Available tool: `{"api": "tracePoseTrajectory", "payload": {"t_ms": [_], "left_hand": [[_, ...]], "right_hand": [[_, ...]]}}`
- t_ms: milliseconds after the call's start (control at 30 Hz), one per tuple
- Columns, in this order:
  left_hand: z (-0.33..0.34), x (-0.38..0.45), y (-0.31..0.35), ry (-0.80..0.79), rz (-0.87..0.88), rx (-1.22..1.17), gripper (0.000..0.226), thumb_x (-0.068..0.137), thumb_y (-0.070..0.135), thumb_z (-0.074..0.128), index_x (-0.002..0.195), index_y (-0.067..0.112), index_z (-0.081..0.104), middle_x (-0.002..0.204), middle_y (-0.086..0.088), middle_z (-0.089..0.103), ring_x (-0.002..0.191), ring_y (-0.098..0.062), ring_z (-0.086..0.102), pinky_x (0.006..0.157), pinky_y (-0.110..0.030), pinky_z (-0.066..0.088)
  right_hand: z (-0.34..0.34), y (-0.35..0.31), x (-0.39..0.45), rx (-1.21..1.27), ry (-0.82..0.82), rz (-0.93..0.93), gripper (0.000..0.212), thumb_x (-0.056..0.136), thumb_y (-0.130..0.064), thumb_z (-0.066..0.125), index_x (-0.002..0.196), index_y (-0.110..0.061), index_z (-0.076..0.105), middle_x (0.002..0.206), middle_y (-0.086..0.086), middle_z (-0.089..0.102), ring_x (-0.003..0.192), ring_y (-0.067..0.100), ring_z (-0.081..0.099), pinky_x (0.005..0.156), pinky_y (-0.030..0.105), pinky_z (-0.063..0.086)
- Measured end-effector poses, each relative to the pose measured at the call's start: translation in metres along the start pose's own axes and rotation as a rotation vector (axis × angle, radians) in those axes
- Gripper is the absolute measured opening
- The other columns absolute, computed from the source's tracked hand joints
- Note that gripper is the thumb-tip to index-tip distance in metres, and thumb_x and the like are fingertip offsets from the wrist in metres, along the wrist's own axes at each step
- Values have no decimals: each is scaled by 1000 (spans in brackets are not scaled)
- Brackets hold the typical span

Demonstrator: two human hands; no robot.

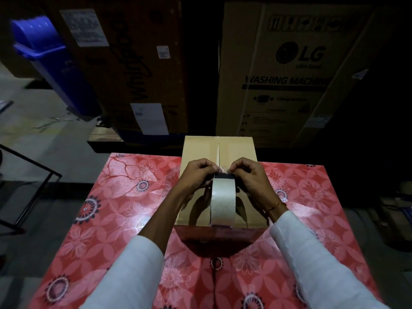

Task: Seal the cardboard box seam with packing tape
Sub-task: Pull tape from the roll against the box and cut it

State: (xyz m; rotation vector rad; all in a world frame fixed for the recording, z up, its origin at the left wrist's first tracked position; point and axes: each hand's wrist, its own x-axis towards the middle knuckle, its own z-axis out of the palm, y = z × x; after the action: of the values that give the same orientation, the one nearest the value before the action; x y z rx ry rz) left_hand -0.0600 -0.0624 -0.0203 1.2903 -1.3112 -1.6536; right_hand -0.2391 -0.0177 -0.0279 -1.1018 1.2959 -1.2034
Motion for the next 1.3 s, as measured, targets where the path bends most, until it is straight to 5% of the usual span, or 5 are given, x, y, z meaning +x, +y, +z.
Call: {"api": "tracePoseTrajectory", "payload": {"t_ms": [300, 500, 633, 833, 1300], "left_hand": [[-1, 0, -1, 19, 2, -30, 26, 98, 14, 50, 89, 11, 75, 107, -16, 71, 108, -29, 66, 93, -46, 57], [4, -3, 0, 34, -29, -32, 27, 95, 28, 59, 104, 6, 72, 111, -14, 71, 102, -24, 67, 68, -24, 55], [5, -4, 1, -11, -39, -3, 31, 91, 36, 67, 106, 9, 70, 108, -14, 68, 100, -25, 66, 73, -28, 52], [4, -4, 7, -82, -66, -4, 30, 91, 26, 69, 106, 0, 70, 96, -11, 71, 86, -20, 68, 71, -27, 55], [5, 2, 3, -31, -84, -19, 32, 92, 17, 68, 104, -12, 66, 108, -29, 65, 88, -30, 60, 75, -34, 52]], "right_hand": [[3, 9, 2, -75, 45, -46, 16, 97, -1, 53, 91, -6, 67, 91, 20, 64, 72, 26, 56, 54, 32, 44], [9, 9, 0, -73, 78, -88, 16, 96, -1, 54, 88, -9, 66, 91, 13, 65, 78, 23, 61, 53, 27, 47], [9, 8, -3, -59, 84, -106, 17, 97, -1, 53, 89, -9, 65, 92, 13, 64, 79, 22, 60, 54, 23, 48], [10, 12, -3, -69, 90, -125, 16, 97, 0, 53, 89, -8, 64, 94, 13, 64, 82, 27, 62, 58, 26, 50], [9, 15, -2, -123, 108, -134, 20, 95, 2, 49, 87, -10, 63, 90, 5, 64, 86, 27, 62, 61, 28, 50]]}}
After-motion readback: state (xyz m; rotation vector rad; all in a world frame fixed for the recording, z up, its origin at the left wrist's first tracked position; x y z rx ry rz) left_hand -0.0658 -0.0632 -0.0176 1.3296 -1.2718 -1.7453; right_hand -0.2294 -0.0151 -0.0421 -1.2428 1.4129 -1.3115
